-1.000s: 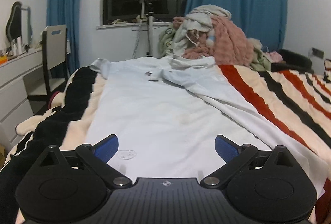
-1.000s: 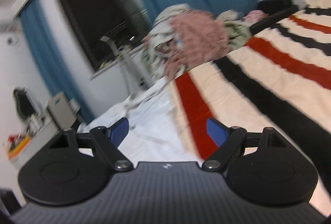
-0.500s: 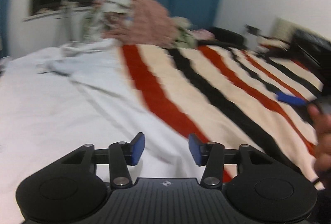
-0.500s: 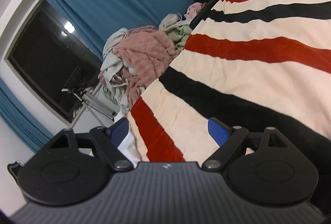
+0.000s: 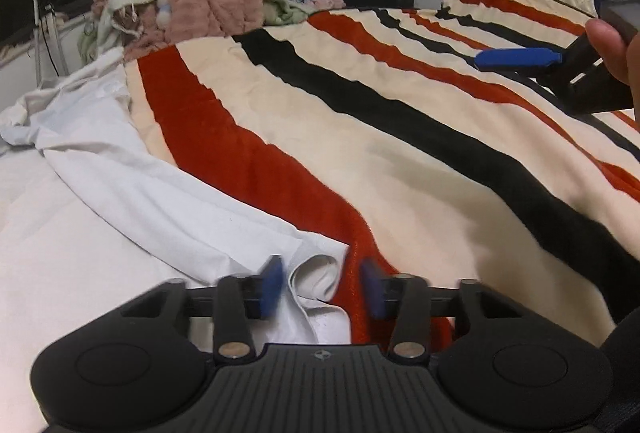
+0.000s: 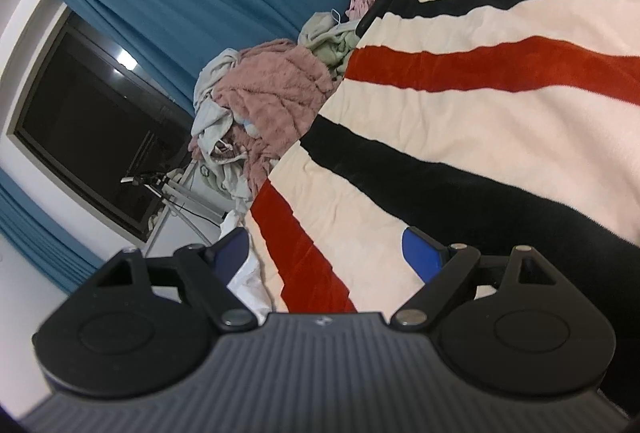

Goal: Fold clothes

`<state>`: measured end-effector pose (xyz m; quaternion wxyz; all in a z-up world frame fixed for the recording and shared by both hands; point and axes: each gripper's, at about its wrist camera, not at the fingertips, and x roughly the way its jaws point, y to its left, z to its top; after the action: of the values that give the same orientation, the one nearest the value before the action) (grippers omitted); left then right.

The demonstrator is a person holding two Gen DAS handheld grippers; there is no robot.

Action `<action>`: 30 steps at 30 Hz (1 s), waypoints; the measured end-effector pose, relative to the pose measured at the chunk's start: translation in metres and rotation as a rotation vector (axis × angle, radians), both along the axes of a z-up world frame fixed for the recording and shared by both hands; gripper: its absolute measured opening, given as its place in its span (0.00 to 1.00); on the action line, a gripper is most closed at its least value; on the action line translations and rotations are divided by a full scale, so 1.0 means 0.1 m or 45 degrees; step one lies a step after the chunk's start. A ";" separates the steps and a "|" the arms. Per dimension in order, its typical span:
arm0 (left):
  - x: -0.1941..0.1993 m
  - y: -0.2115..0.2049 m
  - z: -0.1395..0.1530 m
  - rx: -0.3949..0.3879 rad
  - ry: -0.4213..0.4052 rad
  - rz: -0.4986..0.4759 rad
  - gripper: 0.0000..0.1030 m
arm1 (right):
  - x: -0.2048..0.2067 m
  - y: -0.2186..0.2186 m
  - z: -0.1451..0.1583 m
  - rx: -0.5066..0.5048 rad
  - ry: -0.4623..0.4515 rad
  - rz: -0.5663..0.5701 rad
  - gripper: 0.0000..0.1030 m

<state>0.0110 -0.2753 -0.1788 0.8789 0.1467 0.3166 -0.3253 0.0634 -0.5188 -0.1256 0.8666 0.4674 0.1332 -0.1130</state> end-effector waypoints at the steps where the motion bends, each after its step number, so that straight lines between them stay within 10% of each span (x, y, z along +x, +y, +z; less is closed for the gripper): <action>1: 0.00 0.03 0.02 -0.016 0.000 0.005 0.21 | 0.00 0.00 -0.01 0.003 0.002 0.000 0.84; 2: 0.01 0.07 0.05 -0.035 0.000 0.014 0.08 | 0.00 0.00 -0.01 0.005 0.005 -0.001 0.84; 18: -0.32 2.08 1.02 -0.754 0.092 0.412 0.05 | 0.00 0.25 0.13 -0.091 -0.008 0.052 0.83; 26: -0.22 2.92 0.66 -0.724 0.446 0.781 0.04 | 0.10 0.59 0.18 -0.195 0.031 0.162 0.83; 28: -0.17 2.99 0.66 -0.759 0.471 0.792 0.10 | 0.12 0.68 0.19 -0.224 0.043 0.191 0.83; 30: -0.14 3.02 0.70 -0.788 0.454 0.786 0.38 | 0.14 0.76 0.20 -0.255 0.055 0.219 0.83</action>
<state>-0.0026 0.0268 -0.1087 0.8689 -0.2811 0.3795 -0.1481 0.0774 -0.4429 -0.1057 0.9123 0.3630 0.1796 -0.0611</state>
